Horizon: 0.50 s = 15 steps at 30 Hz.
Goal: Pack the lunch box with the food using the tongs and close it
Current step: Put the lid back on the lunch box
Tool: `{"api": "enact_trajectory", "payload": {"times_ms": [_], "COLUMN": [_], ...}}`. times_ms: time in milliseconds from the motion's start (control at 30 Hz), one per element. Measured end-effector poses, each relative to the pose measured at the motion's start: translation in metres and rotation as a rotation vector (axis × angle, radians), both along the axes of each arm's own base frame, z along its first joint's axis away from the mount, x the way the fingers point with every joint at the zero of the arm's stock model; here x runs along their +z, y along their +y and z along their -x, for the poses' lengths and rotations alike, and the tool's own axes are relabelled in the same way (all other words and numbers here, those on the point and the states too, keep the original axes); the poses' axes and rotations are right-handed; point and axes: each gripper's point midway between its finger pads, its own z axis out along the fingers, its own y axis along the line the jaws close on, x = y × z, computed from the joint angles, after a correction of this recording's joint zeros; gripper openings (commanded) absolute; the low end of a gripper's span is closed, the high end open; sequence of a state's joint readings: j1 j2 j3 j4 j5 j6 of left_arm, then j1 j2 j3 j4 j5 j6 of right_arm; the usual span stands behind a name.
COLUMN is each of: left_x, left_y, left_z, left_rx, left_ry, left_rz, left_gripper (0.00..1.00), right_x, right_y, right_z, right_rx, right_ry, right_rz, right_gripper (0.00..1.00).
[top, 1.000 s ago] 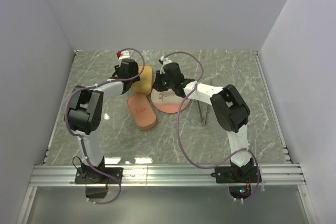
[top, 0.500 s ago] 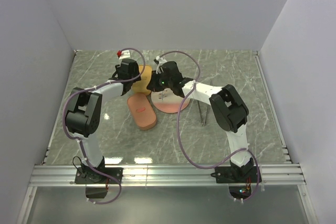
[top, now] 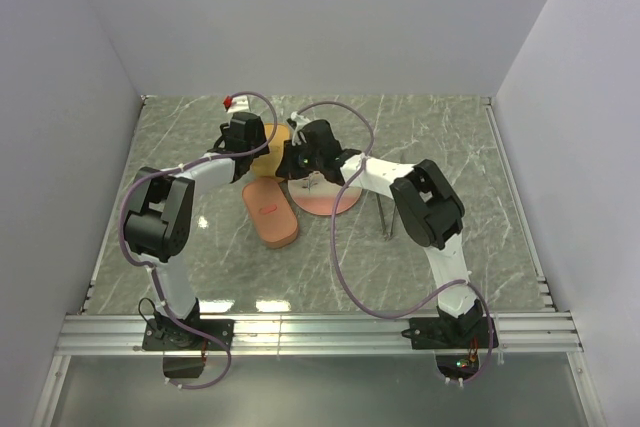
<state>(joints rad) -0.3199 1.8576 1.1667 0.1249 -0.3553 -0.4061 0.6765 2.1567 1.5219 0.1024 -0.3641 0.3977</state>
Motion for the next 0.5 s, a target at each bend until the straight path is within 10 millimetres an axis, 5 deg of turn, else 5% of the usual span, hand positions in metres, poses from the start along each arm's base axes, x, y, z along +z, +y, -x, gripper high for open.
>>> {"api": "enact_trajectory", "payload": {"times_ms": [500], "left_x": [-0.0005], "left_y": [-0.0028], "left_z": [0.0005], "left_rx": [-0.013], "left_ry": [0.003], "left_rz": [0.007], "left_gripper": [0.60], "right_x": [-0.0035], "right_y": [0.0064], "right_z": [-0.0099], "right_rx": [-0.004], "right_ry": [-0.010], "right_rz": [-0.002], "right_gripper": [0.12]}}
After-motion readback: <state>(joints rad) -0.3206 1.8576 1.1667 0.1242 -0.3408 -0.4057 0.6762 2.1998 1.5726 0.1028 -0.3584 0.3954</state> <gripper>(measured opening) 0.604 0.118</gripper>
